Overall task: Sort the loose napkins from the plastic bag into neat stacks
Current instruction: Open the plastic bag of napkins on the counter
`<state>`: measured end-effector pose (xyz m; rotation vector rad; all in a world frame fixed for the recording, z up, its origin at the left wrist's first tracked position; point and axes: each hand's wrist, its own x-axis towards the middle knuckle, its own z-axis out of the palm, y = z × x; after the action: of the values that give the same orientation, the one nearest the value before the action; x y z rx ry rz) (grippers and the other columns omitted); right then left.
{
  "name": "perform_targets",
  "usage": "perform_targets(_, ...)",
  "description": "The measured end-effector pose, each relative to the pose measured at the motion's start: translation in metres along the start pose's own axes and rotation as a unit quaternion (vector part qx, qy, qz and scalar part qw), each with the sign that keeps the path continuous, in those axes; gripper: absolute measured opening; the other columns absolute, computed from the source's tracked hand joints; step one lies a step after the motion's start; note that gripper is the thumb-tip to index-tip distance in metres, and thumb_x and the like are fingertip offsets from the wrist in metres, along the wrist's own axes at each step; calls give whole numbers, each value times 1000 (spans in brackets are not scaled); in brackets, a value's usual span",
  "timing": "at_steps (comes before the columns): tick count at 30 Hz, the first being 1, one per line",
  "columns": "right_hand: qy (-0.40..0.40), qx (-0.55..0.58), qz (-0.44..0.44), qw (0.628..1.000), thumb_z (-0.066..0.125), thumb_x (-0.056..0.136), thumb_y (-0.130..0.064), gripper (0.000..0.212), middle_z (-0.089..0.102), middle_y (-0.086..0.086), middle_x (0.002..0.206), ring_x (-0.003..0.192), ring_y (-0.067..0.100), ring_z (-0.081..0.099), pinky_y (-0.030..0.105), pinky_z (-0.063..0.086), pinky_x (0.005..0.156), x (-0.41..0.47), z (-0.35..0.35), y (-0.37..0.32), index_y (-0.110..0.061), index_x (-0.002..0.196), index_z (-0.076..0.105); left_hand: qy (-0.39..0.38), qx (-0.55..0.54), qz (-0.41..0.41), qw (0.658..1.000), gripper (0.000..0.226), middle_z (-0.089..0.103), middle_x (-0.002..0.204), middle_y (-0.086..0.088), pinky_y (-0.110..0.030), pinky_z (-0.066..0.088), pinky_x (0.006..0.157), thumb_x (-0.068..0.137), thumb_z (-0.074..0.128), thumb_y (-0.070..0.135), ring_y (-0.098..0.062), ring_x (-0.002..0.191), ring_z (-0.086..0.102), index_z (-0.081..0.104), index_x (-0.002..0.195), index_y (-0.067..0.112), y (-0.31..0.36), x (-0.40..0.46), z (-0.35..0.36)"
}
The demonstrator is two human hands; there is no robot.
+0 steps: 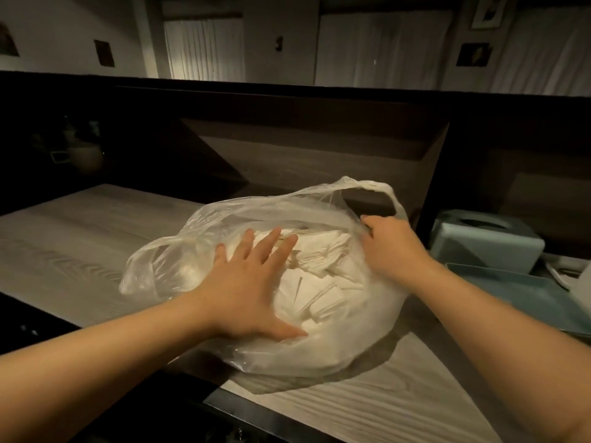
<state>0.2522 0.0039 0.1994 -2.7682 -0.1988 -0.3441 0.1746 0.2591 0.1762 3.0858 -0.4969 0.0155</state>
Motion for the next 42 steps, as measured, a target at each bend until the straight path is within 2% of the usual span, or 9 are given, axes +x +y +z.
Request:
perform_targets(7, 92, 39, -139, 985, 44, 103, -28, 20, 55, -5, 116, 114, 18, 49, 44, 40, 104, -43, -11, -45, -24, 117, 58, 77, -81, -92, 990, 134, -32, 166, 6, -76, -8, 115, 62, 46, 100, -33, 153, -28, -24, 157, 38, 27, 28, 7)
perform_targets(11, -57, 85, -209, 972, 44, 104, -39, 18, 60, -17, 97, 92, 8, 56, 37, 44, 93, -78, -15, -51, -33, 112, 59, 253, -63, 48, 964, 70, 46, 151, 7, -50, 30, 118, 82, 38, 73, -20, 144, 33, 52, 142, 38, 20, 12, -14)
perform_targets(14, -121, 39, -224, 966, 41, 105, -48, 29, 63, -18, 91, 89, 4, 53, 34, 35, 98, -90, -9, -42, -39, 127, 58, 186, 16, 34, 982, 45, 72, 102, 15, -34, 47, 91, 94, 35, 62, -10, 96, 63, 70, 113, 41, 10, -6, -36)
perform_targets(19, -164, 32, -219, 961, 41, 102, -60, 39, 54, -22, 73, 80, -2, 44, 34, 28, 108, -99, -9, -37, -46, 135, 54, -11, 70, -84, 994, 34, 71, 88, 8, -33, 53, 73, 102, 48, 53, -13, 77, 63, 75, 102, 32, 4, -14, -63)
perform_targets(23, -180, -92, -297, 933, 55, 100, -41, 17, 68, -15, 94, 81, 4, 46, 35, 28, 105, -109, -18, -32, -39, 112, 67, -70, 174, 19, 982, 21, 69, 93, 13, -30, 55, 78, 89, 59, 40, -11, 88, 63, 76, 101, 34, 11, -21, -76)
perform_targets(26, -173, -152, -299, 926, 54, 96, -26, 12, 64, -11, 87, 81, 13, 48, 34, 31, 90, -113, -26, -20, -34, 89, 59, -21, 192, 139, 971, 56, 52, 121, 29, -32, 38, 107, 73, 64, 78, -3, 120, 43, 60, 122, 51, -2, -16, -88)
perform_targets(31, -136, -164, -185, 960, 42, 99, -27, 20, 58, -11, 81, 84, 21, 53, 34, 32, 70, -111, -36, 5, -31, 90, 60, -119, 2, 22, 993, 116, 10, 169, 14, -48, 15, 127, 71, 78, 69, -17, 155, 14, -3, 153, 59, -39, -12, -58)
perform_targets(38, -43, 25, 2, 999, 27, 98, -70, 61, 49, 1, 145, 135, 29, 43, 59, 35, 108, -103, -27, -22, -31, 141, 47, -50, -119, -154, 980, 148, -13, 171, -11, -48, 25, 124, 55, 49, 103, -36, 153, 24, -23, 159, 27, 37, -28, -1)
perform_targets(42, -33, 15, 11, 999, 27, 83, -86, 86, 28, 1, 158, 146, 30, 20, 64, 26, 113, -116, -28, -43, -34, 151, 32, -68, -23, -87, 994, 90, 50, 152, -13, -39, 44, 102, 89, 42, 81, -28, 129, 55, 36, 157, 23, 81, -29, -50)
